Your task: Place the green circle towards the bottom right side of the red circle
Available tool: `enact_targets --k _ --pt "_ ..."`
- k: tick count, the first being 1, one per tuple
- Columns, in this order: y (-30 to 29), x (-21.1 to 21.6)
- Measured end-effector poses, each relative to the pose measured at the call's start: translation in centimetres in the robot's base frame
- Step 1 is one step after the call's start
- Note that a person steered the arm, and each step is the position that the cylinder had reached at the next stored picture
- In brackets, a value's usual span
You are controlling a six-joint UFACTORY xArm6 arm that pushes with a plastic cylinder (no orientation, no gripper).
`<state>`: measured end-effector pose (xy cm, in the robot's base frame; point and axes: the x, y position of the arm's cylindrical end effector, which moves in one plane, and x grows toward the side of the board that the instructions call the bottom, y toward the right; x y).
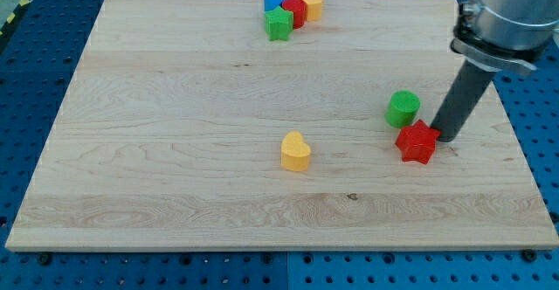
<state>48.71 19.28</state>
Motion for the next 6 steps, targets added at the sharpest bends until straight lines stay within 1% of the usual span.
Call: enact_targets --k 2,3,4,6 --pt "-1.7 -0.1" --pt "-2.4 -1.2" --pt "-2.7 -3.0" --pt "-6.3 -6.5"
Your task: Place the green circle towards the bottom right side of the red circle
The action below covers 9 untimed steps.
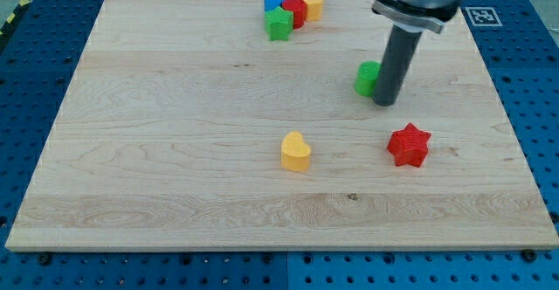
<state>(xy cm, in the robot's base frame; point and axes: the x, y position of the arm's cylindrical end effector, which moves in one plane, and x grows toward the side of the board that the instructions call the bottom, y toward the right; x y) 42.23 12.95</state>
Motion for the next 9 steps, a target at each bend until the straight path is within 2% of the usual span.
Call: enact_targets --k 3,6,9 --pt "-3.1 -5.4" --pt "-4.7 -8.2" --pt "-0.6 -7.0"
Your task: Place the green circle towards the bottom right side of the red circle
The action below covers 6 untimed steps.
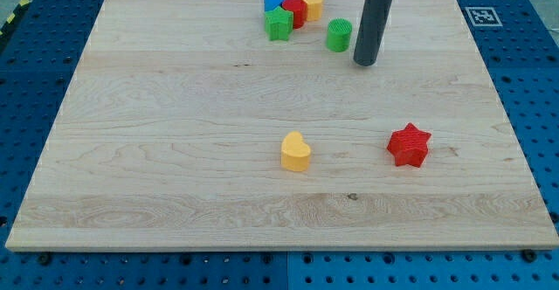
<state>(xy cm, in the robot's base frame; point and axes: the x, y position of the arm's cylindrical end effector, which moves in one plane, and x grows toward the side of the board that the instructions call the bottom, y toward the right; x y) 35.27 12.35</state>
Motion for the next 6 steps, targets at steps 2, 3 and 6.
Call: enact_targets --k 2,3,6 --pt "-0.8 -3.1" --pt "-3.2 -4.6" --pt "2.8 1.8"
